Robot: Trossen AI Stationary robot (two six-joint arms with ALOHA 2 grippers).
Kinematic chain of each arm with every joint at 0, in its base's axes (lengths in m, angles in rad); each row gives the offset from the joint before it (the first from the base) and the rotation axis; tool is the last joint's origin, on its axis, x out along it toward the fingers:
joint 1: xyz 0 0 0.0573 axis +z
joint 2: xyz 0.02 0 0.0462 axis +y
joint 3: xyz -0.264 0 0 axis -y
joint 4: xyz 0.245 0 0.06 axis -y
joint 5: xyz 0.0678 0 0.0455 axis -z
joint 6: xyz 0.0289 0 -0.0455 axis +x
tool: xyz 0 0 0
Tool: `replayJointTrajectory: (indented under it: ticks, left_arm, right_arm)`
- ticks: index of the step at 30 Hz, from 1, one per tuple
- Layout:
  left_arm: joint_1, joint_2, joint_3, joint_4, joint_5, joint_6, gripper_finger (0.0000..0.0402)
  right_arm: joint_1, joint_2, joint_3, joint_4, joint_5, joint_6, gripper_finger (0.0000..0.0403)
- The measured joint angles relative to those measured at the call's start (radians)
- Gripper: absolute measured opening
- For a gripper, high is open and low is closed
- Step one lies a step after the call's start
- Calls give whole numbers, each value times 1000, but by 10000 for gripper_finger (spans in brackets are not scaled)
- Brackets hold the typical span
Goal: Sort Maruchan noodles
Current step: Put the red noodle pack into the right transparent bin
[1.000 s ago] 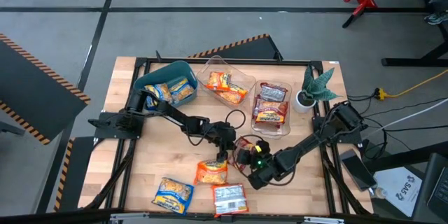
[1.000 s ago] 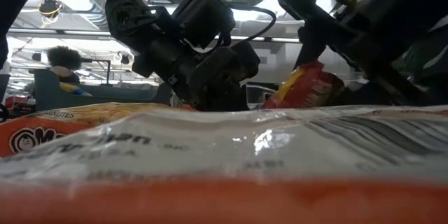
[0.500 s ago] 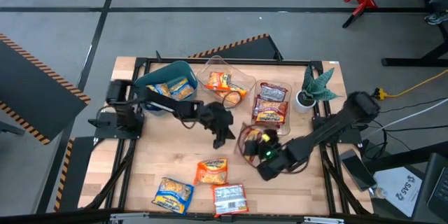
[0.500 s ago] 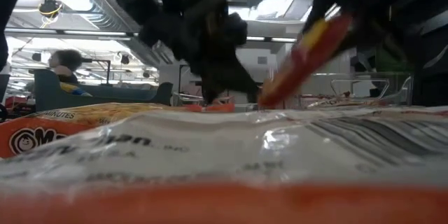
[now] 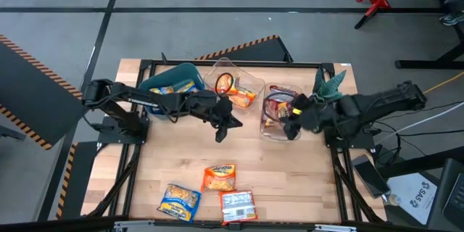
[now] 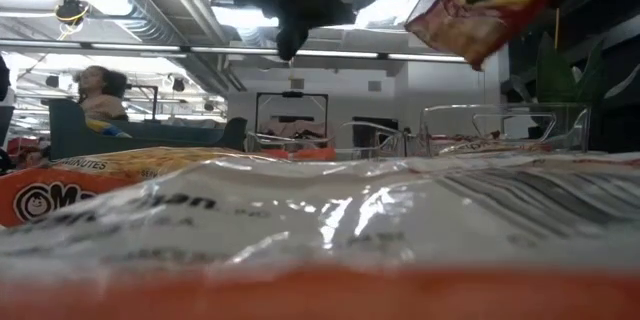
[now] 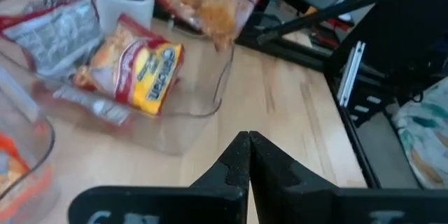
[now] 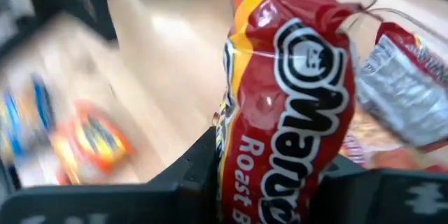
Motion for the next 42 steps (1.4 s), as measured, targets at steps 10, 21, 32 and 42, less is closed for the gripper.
replayJointTrajectory:
  ticks: [10, 21, 32, 42]
  left_arm:
    - [0, -2, -1, -19, -51, -29, 0]
    - [0, -2, 0, -26, -114, -60, 0]
    - [1, -2, 0, -35, -126, -60, 0]
    - [5, -9, 1, -133, -38, -60, 0]
  right_arm:
    - [-281, 64, 0, -84, -454, -587, 98]
    - [-285, 278, -1, -154, -603, -865, 98]
    - [-285, 465, -1, -159, -591, -1013, 98]
    - [-285, 486, 13, -186, -543, -1005, 277]
